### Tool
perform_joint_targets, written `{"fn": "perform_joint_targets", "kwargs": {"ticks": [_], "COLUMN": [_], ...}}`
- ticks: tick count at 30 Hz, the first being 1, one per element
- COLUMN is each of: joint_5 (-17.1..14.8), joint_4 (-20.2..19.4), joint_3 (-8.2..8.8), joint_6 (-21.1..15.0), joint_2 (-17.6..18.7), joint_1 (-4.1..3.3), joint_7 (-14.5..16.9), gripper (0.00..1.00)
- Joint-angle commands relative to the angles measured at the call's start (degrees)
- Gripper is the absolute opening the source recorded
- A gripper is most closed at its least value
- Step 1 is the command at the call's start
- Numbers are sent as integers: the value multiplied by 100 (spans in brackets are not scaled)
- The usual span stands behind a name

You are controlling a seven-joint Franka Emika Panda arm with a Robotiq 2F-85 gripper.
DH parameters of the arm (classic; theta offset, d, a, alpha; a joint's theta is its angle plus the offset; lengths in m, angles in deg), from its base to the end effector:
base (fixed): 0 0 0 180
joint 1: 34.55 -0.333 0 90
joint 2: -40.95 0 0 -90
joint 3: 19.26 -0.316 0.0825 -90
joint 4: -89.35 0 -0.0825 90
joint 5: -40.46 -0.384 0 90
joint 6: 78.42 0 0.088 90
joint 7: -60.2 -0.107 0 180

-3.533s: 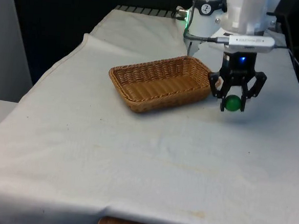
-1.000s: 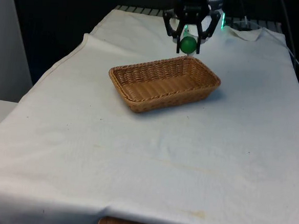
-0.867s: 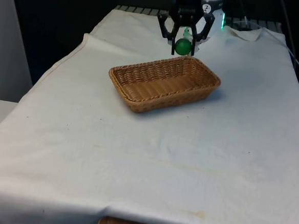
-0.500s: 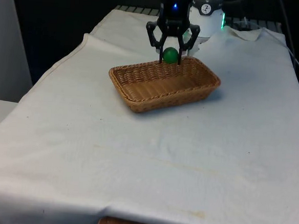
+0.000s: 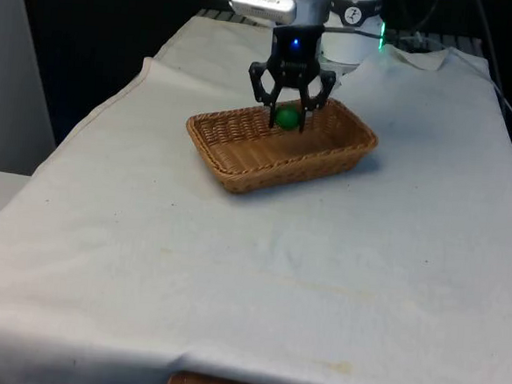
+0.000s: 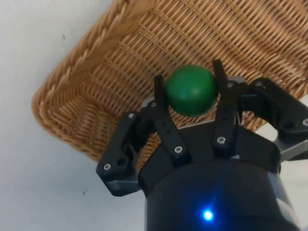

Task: Pick up the ball and place it into the basket.

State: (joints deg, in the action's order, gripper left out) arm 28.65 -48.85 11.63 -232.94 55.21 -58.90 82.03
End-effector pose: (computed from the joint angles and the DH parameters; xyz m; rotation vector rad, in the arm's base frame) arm 0.4990 -0.0702 0.2313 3.0859 0.1581 0.1104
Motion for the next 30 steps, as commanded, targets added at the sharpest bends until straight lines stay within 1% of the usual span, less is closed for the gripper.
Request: {"fn": "perform_joint_targets", "kwargs": {"ticks": [1,3,4,5,6,7,9,10,12,13,14,17,21,22,23,25,26,27,28,29,30], "joint_5": [-155,-235,-115,-281,-327,-424,-476,-584,-693,-579,-745,-945,-945,-882,-928,-917,-911,-905,-900,-900,-894], "joint_4": [-46,-52,-23,-52,-46,-40,-34,-23,-6,6,0,23,17,40,17,17,23,23,23,23,29], "joint_3": [-86,-126,-46,-149,-172,-229,-258,-315,-372,-269,-401,-481,-441,-384,-424,-413,-413,-407,-401,-401,-395], "joint_6": [-109,-166,-92,-183,-201,-246,-269,-304,-350,-298,-367,-424,-441,-424,-441,-435,-435,-435,-430,-430,-430], "joint_2": [34,115,132,160,206,292,332,424,516,550,561,705,716,779,722,733,739,745,751,751,762], "joint_1": [29,34,0,34,34,40,46,52,57,-6,63,74,46,0,34,23,17,17,11,11,6], "joint_7": [57,63,6,57,63,63,63,69,69,0,74,86,80,11,69,52,46,40,34,34,29], "gripper": [1,1,1,1,1,1,1,1,1,1,1,1,1,1,1,1,3,8,15,23,40]}}
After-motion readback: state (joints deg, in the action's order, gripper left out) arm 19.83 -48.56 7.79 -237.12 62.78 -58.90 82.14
